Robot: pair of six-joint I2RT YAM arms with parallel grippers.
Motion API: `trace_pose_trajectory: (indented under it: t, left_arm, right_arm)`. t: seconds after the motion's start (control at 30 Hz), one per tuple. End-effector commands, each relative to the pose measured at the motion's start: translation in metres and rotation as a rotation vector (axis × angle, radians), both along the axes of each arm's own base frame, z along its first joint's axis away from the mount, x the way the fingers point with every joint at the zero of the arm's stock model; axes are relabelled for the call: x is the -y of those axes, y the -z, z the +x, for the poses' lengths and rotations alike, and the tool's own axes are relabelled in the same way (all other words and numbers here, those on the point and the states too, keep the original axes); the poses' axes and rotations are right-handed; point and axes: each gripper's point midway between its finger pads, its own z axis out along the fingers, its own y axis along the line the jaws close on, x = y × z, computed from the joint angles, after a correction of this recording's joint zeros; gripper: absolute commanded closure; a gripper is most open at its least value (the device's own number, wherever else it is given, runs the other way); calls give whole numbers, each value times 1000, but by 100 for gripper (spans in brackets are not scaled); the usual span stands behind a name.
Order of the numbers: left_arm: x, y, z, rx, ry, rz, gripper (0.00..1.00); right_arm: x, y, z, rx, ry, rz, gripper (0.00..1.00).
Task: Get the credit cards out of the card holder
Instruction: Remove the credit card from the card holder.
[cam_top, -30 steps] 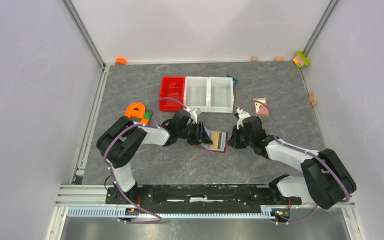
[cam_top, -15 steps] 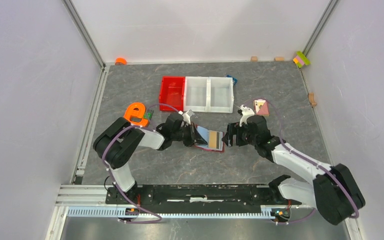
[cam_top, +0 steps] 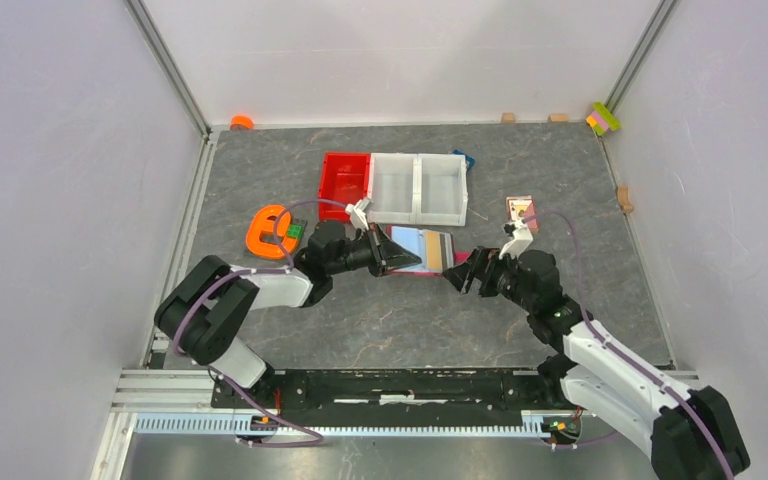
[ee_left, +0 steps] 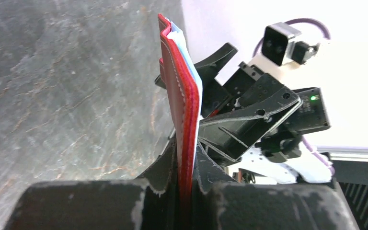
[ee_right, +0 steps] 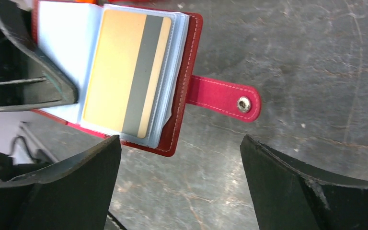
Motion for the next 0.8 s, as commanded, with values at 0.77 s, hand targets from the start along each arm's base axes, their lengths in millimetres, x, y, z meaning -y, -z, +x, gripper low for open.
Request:
trace_pose_trajectory:
  t: [0.77]
  left_arm:
    - [9, -90, -27, 102, 78, -229, 98]
  right_arm:
    - [-28, -125, -6, 207, -47, 507, 35]
